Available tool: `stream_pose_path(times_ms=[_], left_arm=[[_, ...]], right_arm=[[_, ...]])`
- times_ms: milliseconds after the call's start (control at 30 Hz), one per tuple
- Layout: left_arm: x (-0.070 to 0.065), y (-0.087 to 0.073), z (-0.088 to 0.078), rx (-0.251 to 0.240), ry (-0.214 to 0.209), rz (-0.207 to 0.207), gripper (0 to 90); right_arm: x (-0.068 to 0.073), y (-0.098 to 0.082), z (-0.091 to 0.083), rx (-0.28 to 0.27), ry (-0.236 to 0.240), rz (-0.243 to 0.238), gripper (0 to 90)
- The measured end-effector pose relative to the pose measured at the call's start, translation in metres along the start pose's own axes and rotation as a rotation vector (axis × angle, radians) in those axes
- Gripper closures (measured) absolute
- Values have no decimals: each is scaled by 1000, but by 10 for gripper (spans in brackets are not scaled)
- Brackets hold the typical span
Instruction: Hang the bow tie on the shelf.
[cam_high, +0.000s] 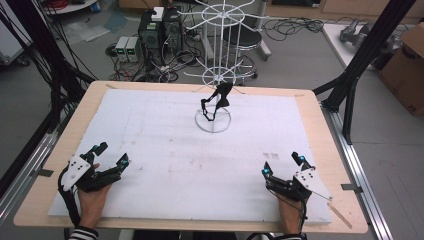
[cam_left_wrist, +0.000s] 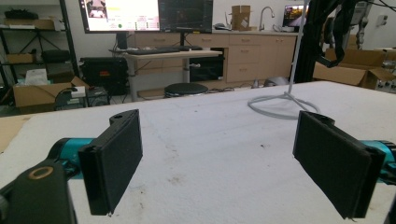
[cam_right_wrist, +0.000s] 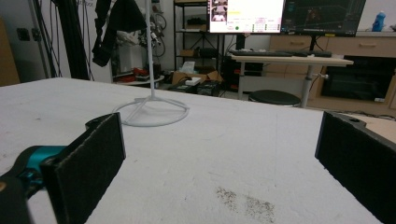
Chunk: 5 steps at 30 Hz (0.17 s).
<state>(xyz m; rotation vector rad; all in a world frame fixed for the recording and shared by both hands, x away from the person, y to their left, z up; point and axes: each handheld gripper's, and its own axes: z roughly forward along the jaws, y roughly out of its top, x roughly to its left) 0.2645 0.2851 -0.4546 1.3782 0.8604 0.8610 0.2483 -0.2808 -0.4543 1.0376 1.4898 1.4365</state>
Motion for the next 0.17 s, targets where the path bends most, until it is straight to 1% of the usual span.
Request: stream_pose_path(times_ms=[167], left_arm=[[0, 0, 0, 1, 0, -3, 162]], right_arm=[[0, 0, 1, 0, -3, -4, 5]])
